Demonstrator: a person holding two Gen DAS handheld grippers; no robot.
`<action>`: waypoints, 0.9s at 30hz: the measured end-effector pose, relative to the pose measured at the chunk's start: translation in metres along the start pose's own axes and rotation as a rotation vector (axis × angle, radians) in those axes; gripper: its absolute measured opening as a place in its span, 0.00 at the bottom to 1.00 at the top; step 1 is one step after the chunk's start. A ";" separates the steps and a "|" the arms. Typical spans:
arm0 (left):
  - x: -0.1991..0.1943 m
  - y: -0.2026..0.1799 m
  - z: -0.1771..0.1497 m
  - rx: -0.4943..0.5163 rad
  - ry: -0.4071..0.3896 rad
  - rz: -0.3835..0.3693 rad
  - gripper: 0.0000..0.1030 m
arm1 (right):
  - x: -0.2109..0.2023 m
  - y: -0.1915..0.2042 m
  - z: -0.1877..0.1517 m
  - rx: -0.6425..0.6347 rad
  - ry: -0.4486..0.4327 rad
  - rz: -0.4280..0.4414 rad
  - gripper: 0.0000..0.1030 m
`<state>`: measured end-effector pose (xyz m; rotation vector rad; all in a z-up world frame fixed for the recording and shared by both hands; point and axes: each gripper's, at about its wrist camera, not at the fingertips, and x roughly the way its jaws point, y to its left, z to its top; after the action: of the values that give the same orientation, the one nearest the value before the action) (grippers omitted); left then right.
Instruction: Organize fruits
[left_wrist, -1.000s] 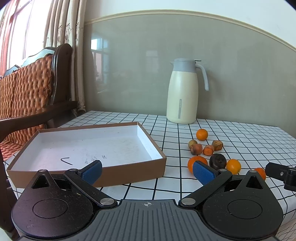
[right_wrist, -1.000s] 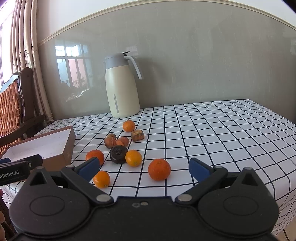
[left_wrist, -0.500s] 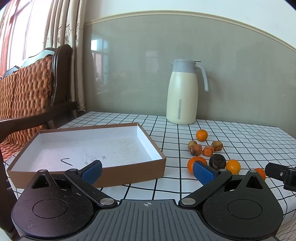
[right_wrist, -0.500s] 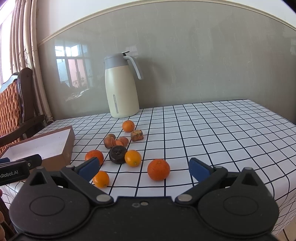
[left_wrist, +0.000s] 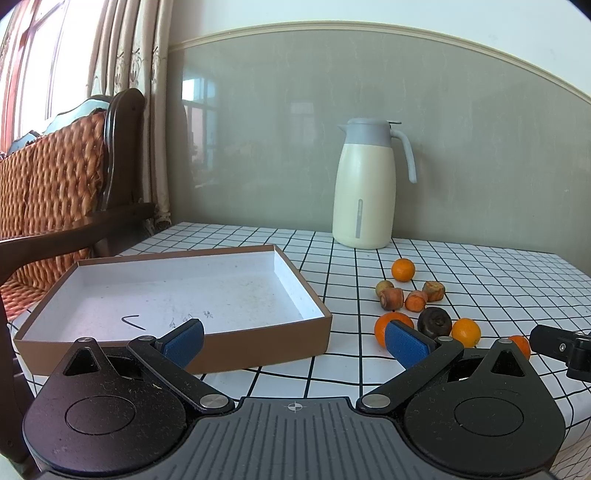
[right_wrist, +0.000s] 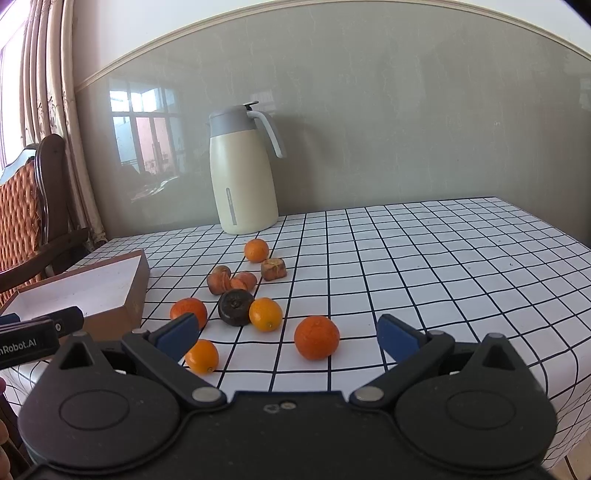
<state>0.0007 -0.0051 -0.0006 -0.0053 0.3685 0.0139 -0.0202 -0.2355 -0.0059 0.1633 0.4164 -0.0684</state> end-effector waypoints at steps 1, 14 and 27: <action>0.000 0.000 0.000 0.000 0.000 0.000 1.00 | 0.000 0.000 0.000 0.000 0.000 -0.001 0.94; 0.000 -0.001 0.000 0.008 -0.003 -0.004 1.00 | 0.001 -0.001 0.000 -0.001 -0.001 -0.002 0.94; -0.001 -0.007 -0.001 0.037 -0.003 -0.026 1.00 | 0.002 0.001 0.000 -0.010 0.004 0.002 0.90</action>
<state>-0.0004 -0.0119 -0.0013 0.0268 0.3657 -0.0190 -0.0188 -0.2350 -0.0067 0.1537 0.4203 -0.0643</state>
